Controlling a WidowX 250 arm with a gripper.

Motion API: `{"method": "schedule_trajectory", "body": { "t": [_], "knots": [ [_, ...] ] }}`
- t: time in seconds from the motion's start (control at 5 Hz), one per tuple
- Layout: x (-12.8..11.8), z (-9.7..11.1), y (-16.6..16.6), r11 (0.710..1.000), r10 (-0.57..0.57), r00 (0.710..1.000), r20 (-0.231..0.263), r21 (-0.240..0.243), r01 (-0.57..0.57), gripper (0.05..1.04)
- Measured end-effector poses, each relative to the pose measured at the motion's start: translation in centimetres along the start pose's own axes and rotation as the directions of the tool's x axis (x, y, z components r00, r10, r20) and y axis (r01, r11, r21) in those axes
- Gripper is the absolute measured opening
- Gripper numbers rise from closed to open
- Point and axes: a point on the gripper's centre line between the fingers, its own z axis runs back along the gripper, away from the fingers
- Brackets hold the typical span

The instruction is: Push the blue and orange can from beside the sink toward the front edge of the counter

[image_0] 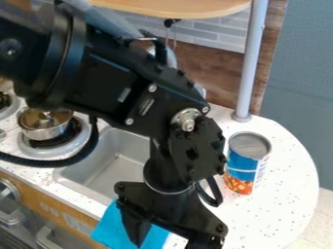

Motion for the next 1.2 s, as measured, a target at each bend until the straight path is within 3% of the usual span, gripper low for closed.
{"method": "schedule_trajectory", "body": {
  "t": [0.2, 0.4, 0.6, 0.8, 1.0, 1.2],
  "knots": [
    [-0.1, -0.3, 0.0, 1.000, 0.003, 1.000, -0.012, 0.005, -0.003, 1.001],
    [2.3, -1.3, -0.3, 0.997, -0.022, 0.998, -0.053, -0.069, 0.019, 1.001],
    [5.1, -1.9, 0.6, 0.957, -0.177, 0.979, -0.098, -0.248, 0.148, 1.001],
    [5.9, -1.6, 1.2, 0.949, -0.179, 0.980, -0.083, -0.278, 0.150, 1.001],
    [7.9, -1.1, 1.0, 0.953, -0.144, 0.989, -0.034, -0.275, 0.129, 1.001],
    [10.6, 0.2, -0.1, 0.965, -0.104, 0.994, 0.042, -0.237, 0.111, 1.001]
  ]
}}
